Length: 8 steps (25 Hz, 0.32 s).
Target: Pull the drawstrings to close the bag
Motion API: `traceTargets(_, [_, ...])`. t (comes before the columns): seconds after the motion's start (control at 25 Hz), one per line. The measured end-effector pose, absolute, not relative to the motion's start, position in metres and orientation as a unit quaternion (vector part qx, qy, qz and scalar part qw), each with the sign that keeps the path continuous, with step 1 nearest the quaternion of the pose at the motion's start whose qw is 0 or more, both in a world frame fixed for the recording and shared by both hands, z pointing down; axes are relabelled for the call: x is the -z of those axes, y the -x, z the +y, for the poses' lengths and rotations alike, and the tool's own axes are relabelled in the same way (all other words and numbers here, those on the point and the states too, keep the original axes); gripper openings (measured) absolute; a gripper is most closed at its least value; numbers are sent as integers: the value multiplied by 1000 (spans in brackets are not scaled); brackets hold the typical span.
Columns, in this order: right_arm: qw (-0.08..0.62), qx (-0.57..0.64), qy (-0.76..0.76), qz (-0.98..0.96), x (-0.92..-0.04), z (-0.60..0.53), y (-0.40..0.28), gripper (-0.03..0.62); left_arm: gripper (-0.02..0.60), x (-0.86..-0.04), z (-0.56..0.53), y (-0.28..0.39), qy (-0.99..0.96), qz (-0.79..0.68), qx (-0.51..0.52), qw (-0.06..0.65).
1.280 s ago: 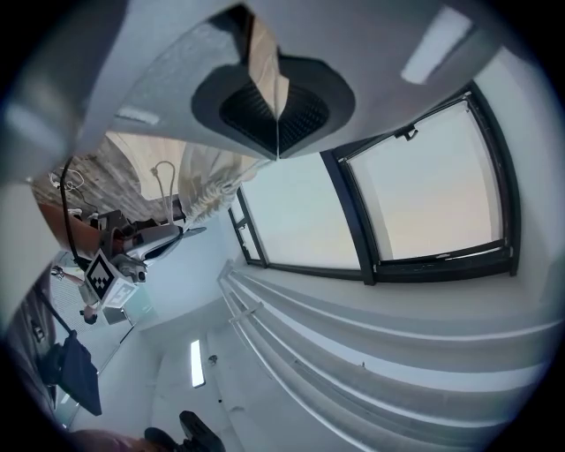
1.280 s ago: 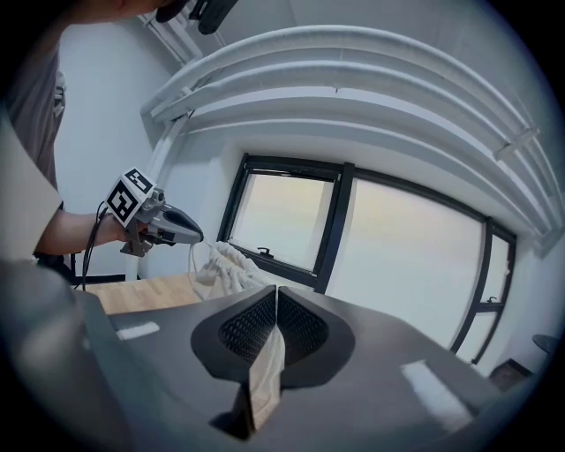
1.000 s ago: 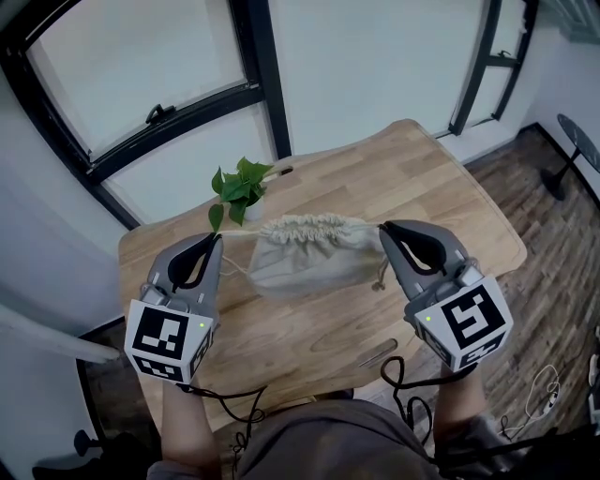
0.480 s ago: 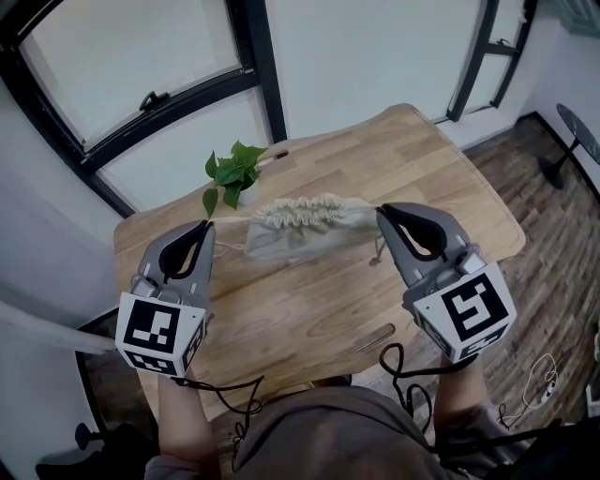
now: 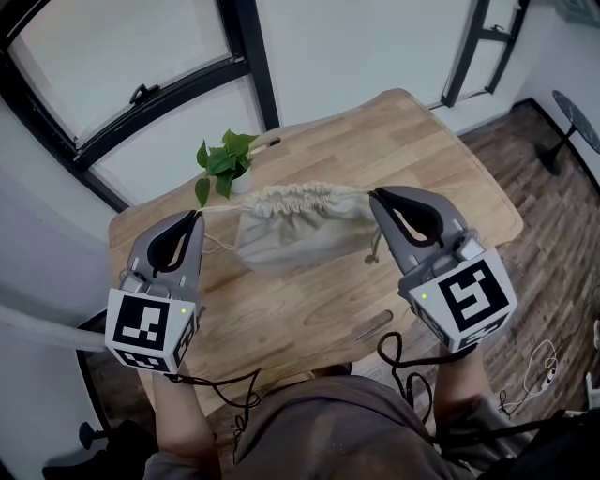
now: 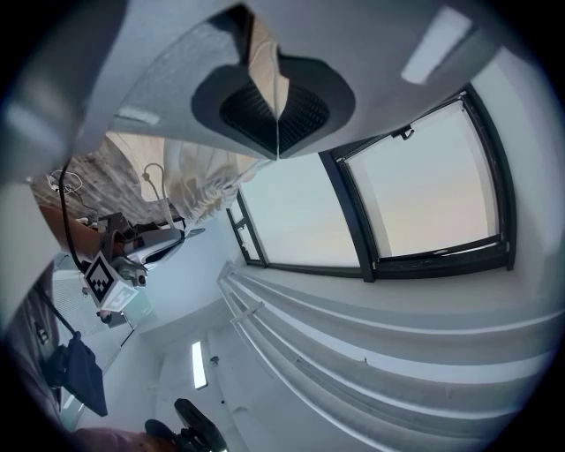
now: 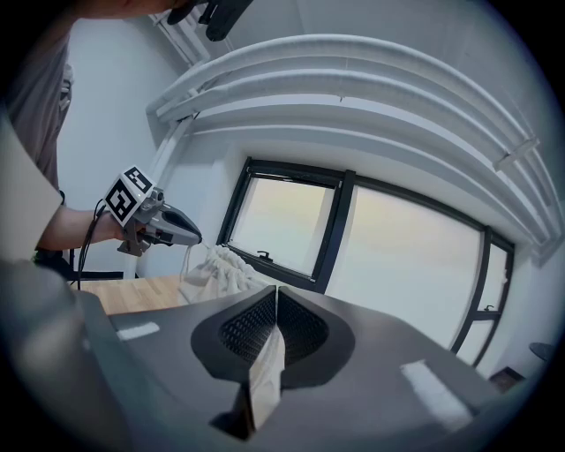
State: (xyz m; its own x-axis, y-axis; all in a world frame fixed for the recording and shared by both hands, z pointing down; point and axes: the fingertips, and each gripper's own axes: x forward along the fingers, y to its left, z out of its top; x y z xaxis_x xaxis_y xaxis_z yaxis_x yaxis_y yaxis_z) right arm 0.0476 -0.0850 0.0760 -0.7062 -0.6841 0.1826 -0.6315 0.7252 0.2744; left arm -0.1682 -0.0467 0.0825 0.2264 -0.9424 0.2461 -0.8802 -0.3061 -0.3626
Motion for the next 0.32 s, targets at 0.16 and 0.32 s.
traceTargets(0.16, [140, 98, -359, -918, -79, -85, -48, 35, 9, -84, -47, 168, 780, 584, 212, 73])
traceTargets(0.32, [141, 98, -360, -917, -82, -86, -50, 35, 9, -86, -48, 167, 780, 583, 213, 75])
